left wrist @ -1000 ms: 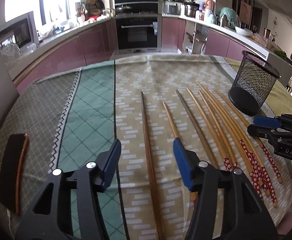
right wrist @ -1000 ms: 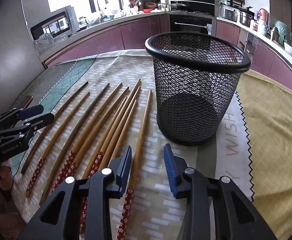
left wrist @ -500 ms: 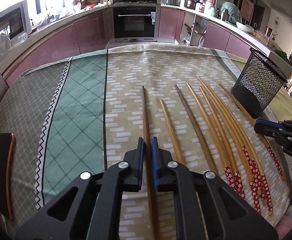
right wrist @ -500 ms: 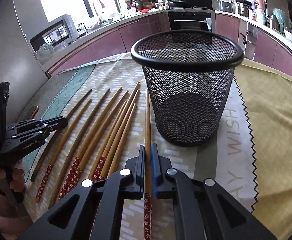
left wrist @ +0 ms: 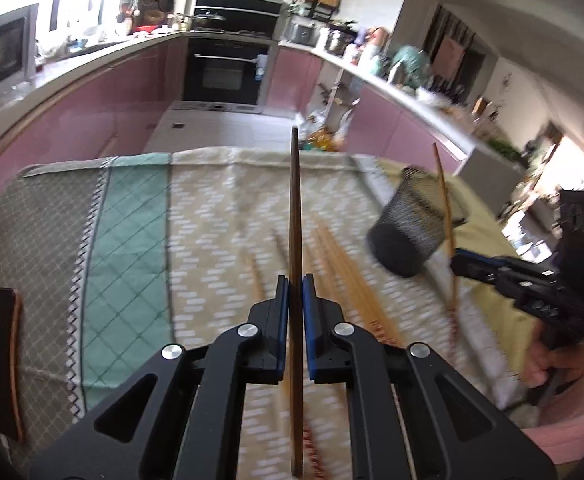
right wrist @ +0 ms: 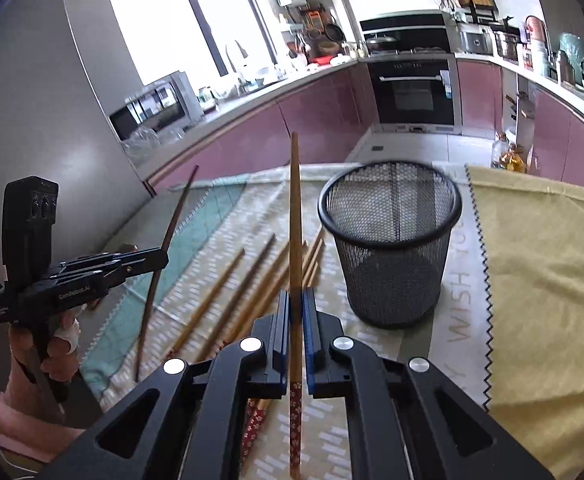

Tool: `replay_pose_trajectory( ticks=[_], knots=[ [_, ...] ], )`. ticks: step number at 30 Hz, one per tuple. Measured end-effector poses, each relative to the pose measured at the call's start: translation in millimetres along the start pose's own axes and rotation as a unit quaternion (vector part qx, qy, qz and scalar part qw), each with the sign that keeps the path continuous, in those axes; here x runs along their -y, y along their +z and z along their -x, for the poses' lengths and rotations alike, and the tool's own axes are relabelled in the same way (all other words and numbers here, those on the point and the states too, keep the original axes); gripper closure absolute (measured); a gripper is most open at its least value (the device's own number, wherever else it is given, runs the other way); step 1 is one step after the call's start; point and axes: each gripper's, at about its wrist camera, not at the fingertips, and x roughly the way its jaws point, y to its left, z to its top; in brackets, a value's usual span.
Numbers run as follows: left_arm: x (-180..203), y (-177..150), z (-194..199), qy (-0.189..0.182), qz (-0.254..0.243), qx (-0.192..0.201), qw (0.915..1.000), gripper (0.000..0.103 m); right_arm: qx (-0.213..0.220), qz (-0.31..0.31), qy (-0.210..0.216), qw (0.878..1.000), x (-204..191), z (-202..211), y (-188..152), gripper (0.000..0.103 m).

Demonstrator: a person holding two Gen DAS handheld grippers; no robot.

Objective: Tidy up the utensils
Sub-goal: 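Lift the chopstick upright with the right tool into the mesh cup while the left tool inserts its own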

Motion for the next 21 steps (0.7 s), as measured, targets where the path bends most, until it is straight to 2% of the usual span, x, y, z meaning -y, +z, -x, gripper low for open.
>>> replay_pose_trajectory(
  ticks=[5,12,16,21],
  knots=[
    [19,22,27,-0.045,-0.015,0.042,0.9980,0.095,0.034,0.005,0.007,0.999,3,20,18,0.097],
    [47,58,48,-0.079,-0.038,0.096,0.9915,0.095,0.088,0.018,0.013,0.996,10,55,49,0.097],
    [66,83,49,-0.093,-0.051,0.121,0.9870,0.095,0.115,0.026,0.006,0.993,15,71,70,0.097],
    [91,111,36,-0.117,-0.059,0.131,0.9827,0.095,0.140,0.033,-0.008,0.990,24,84,91,0.098]
  ],
)
